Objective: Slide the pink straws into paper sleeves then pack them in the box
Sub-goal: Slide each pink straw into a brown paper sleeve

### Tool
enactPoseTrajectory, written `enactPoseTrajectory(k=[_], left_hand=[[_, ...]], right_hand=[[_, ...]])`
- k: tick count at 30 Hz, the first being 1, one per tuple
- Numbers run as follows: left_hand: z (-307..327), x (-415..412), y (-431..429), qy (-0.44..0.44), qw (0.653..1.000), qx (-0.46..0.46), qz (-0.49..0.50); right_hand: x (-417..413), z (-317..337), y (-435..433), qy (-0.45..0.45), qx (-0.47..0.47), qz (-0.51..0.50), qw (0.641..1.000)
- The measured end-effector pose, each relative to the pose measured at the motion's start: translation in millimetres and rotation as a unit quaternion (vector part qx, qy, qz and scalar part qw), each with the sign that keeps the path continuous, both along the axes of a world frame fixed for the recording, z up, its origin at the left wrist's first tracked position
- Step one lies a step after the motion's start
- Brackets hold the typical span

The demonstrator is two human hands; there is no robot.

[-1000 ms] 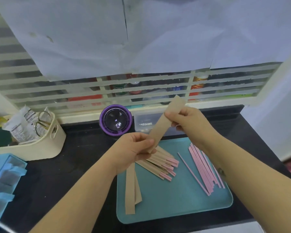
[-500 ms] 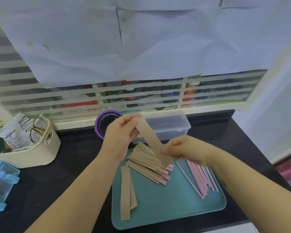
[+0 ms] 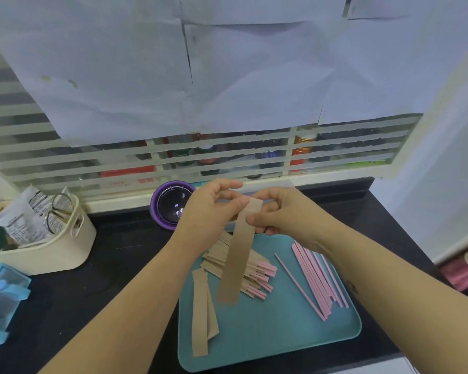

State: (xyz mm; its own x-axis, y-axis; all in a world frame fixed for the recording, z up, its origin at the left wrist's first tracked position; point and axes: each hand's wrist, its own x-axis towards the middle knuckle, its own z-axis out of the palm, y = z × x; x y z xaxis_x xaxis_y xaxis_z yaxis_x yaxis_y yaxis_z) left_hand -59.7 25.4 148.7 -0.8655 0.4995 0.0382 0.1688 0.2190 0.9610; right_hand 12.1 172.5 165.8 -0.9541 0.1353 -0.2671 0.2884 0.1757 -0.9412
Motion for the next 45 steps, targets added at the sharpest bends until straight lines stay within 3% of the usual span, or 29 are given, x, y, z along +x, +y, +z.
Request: enactPoseTrajectory(k=[8, 17, 22, 27, 32, 38, 43, 45], left_hand=[[-12, 12, -4, 0.019, 0.991, -0.115, -0.062], [3, -10, -19, 0.003, 0.954, -0.223, -0.202], [4, -9, -13, 0.024, 0.944, -0.244, -0.221], [7, -10, -16, -0.007, 0.941, -0.241, -0.239], [3, -8, -14, 0.006, 0.934, -0.281, -0.221], [-8, 18, 2, 0.212, 0.912, -0.336, -0.105], [-17, 14, 2, 0.128, 0.951, -0.262, -0.106], [-20, 13, -1, 0.118, 0.955, -0.253, -0.100]], right_hand=[[7, -10, 9, -0.009, -0.033, -0.042, 0.999], [10, 4, 18, -0.044, 0.101, 0.068, 0.992], [7, 5, 16, -0.026, 0.159, 0.095, 0.982], [6, 6, 17, -0.015, 0.201, 0.115, 0.973], [7, 0, 13, 0.001, 0.243, 0.106, 0.964], [8, -12, 18, 0.005, 0.223, 0.048, 0.974], [11, -26, 31, -0.005, 0.140, 0.049, 0.989], [12, -42, 42, -0.025, 0.147, 0.037, 0.988]])
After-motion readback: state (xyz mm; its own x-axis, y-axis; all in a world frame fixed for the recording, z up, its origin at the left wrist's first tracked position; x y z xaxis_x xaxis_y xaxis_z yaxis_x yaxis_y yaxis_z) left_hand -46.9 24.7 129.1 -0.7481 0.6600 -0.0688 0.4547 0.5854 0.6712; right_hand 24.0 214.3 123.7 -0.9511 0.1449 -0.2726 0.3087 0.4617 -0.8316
